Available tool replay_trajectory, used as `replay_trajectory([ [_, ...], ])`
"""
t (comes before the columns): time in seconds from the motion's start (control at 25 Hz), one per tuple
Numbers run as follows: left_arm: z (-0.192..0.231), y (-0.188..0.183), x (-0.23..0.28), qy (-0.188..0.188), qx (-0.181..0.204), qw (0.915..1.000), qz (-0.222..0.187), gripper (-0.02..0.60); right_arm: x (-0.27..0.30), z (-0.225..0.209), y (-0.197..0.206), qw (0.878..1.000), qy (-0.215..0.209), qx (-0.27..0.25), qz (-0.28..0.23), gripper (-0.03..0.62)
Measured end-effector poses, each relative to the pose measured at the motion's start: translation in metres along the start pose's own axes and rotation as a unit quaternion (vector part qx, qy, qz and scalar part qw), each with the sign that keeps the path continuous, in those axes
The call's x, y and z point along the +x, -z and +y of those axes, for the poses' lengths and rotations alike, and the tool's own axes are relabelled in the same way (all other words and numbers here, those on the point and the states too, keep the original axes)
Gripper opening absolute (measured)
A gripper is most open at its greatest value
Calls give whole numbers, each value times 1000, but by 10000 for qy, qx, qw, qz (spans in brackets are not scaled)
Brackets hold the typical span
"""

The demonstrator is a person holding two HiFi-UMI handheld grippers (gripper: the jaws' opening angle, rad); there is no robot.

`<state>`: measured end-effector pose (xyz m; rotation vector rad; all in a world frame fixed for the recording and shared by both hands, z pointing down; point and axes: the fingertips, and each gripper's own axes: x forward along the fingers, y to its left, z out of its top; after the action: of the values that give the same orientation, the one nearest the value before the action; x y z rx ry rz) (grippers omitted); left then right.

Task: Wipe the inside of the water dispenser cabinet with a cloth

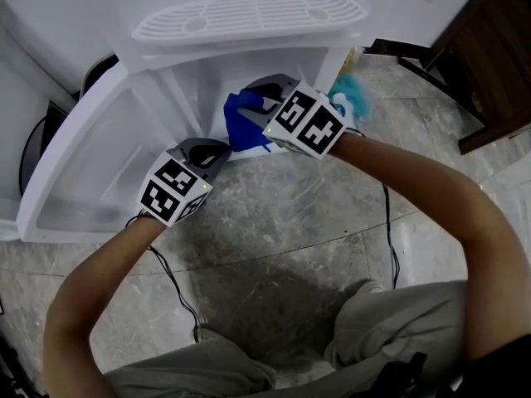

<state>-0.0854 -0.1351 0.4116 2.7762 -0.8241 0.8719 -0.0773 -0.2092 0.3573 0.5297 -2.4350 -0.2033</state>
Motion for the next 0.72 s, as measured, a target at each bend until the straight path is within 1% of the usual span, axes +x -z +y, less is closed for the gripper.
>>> replay_trajectory([
  [0.08, 1, 5, -2, 26, -69, 10000, -43, 8, 11, -15, -12, 9992, 373, -92, -126, 103],
  [0.2, 3, 14, -3, 51, -183, 9998, -58, 8, 23, -42, -29, 9926, 1121, -302, -352, 103],
  [0.24, 3, 17, -4, 56, -227, 9997, -57, 8, 28, -48, -30, 9904, 1283, -389, -340, 103],
  [0.28, 4, 20, -5, 62, -273, 9996, -56, 8, 35, -49, -27, 9896, 1334, -456, -280, 103],
  [0.32, 5, 24, -5, 69, -319, 9995, -55, 8, 45, -46, -21, 9906, 1265, -493, -175, 103],
  [0.36, 6, 27, -6, 75, -363, 9993, -50, 8, 56, -40, -11, 9925, 1103, -521, -28, 103],
  [0.44, 8, 34, -8, 76, -441, 9990, -40, 8, 78, -22, 11, 9951, 691, -640, 306, 103],
  [0.56, 11, 44, -10, 69, -567, 9984, -22, 8, 105, 3, 35, 9944, 185, -808, 657, 103],
  [0.64, 11, 51, -11, 70, -644, 9979, 7, 8, 121, 15, 43, 9928, -55, -876, 814, 103],
  [0.72, 13, 57, -12, 66, -689, 9976, 41, 8, 136, 18, 46, 9902, -171, -1043, 918, 103],
])
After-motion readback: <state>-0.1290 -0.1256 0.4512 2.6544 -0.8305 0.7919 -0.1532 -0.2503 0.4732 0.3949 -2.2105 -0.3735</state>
